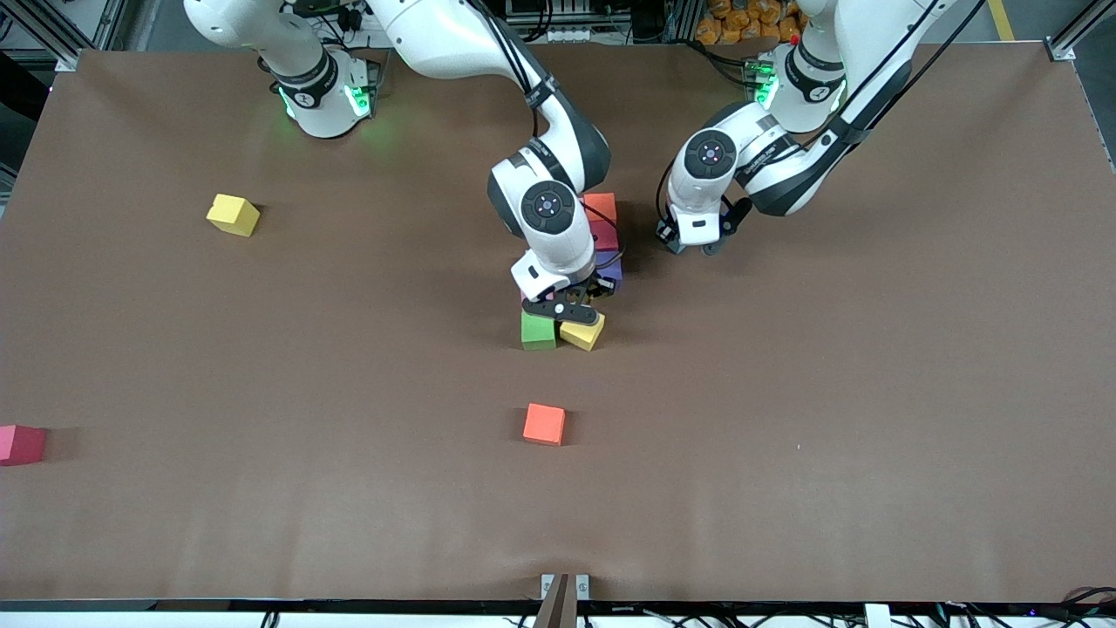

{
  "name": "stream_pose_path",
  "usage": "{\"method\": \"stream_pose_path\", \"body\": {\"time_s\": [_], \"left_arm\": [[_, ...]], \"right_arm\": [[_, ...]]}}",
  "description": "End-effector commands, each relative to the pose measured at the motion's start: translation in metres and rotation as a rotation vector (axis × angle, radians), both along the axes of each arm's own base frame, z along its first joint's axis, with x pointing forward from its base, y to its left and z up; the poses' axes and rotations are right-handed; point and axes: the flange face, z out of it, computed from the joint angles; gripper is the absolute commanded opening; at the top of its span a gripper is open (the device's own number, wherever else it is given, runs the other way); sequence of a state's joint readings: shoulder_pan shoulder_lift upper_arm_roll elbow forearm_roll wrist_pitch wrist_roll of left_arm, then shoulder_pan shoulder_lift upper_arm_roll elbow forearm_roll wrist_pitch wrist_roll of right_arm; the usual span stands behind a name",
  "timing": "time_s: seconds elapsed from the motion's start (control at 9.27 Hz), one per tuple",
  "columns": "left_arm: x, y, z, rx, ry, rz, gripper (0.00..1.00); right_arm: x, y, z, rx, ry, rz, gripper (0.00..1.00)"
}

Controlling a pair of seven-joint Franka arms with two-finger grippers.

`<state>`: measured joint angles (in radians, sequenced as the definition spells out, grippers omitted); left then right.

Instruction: Form number 2 with 11 blocks

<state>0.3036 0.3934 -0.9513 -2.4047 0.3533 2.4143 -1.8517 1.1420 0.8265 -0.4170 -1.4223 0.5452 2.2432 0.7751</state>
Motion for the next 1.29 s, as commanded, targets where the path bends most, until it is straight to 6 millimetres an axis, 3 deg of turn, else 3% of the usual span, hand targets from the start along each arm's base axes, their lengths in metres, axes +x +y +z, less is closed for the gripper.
{"method": "stream_pose_path", "body": {"time_s": [0.0, 0.11, 0.32, 0.54, 0.65, 0.75, 0.86, 1.19], "left_arm": [[0.063, 0.017, 0.024, -0.01, -0.086, 0.145, 0.0], [0.097, 0.024, 0.041, -0.006, -0.112, 0.241, 0.0], [0.156, 0.028, 0.055, -0.058, -0.124, 0.366, 0.0], [0.189, 0.004, 0.045, -0.092, -0.112, 0.402, 0.0], [0.202, -0.017, 0.033, -0.069, -0.124, 0.43, 0.0], [0.213, -0.039, 0.019, -0.047, -0.145, 0.462, 0.0], [0.21, -0.061, 0.01, -0.035, -0.149, 0.474, 0.0], [0.195, -0.098, 0.015, -0.059, -0.125, 0.51, 0.0]], "right_arm": [[0.004, 0.007, -0.004, 0.005, -0.006, -0.011, 0.17], [0.006, 0.004, -0.007, 0.002, -0.007, -0.007, 0.17], [0.009, 0.002, -0.008, -0.002, -0.013, 0.01, 0.17], [0.018, -0.005, -0.006, -0.002, -0.029, 0.066, 0.17], [0.019, -0.006, -0.006, -0.005, -0.034, 0.086, 0.17], [0.022, -0.009, -0.006, -0.004, -0.041, 0.128, 0.17], [0.023, -0.01, -0.005, -0.004, -0.044, 0.133, 0.17], [0.025, -0.012, -0.005, -0.01, -0.053, 0.172, 0.17]]}}
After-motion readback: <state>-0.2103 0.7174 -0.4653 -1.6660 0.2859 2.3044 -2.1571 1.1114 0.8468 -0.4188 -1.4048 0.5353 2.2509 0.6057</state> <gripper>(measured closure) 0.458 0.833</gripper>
